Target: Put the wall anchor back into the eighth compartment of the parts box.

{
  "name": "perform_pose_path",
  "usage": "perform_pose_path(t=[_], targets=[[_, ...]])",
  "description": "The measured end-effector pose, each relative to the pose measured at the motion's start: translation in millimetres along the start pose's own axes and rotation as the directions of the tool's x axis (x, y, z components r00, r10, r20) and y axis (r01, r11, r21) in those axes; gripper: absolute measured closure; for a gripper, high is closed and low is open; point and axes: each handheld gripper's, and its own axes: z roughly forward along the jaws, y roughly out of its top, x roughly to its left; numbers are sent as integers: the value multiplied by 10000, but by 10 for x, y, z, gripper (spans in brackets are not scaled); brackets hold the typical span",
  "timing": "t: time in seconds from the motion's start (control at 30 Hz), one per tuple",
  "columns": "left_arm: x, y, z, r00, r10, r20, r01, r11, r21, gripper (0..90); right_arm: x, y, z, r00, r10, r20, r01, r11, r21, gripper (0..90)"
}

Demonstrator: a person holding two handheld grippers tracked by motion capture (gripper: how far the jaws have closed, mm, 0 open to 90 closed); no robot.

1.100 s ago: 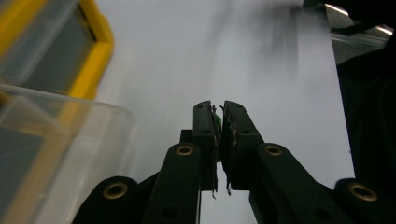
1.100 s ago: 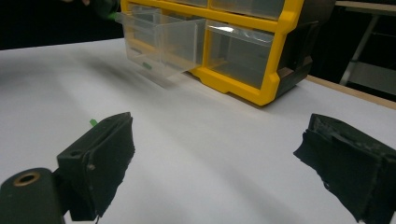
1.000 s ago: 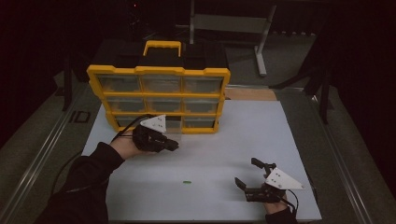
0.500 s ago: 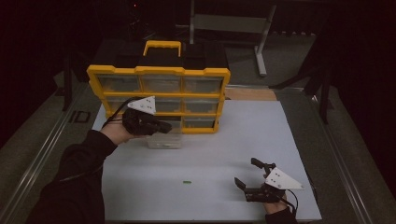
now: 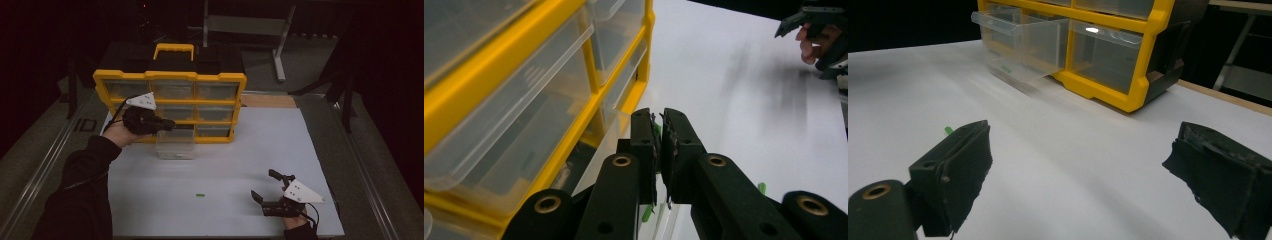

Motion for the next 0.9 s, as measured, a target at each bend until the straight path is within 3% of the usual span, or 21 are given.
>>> perform_pose_path(t=[0.4, 0.47, 0.9], targets=[[59, -141, 242, 9982, -593, 48, 591, 9978, 311, 845, -2, -4, 1, 10000, 43, -18, -43, 10000, 27, 86], [67, -166, 288, 9978, -654, -116, 660, 9963, 552, 845, -2, -3, -1, 10000, 45, -23, -45, 10000, 13, 86], [111, -350, 481, 9944, -1034, -216, 1055, 9839, 1441, 844, -5, -8, 2, 10000, 81, -58, -81, 10000, 8, 86]])
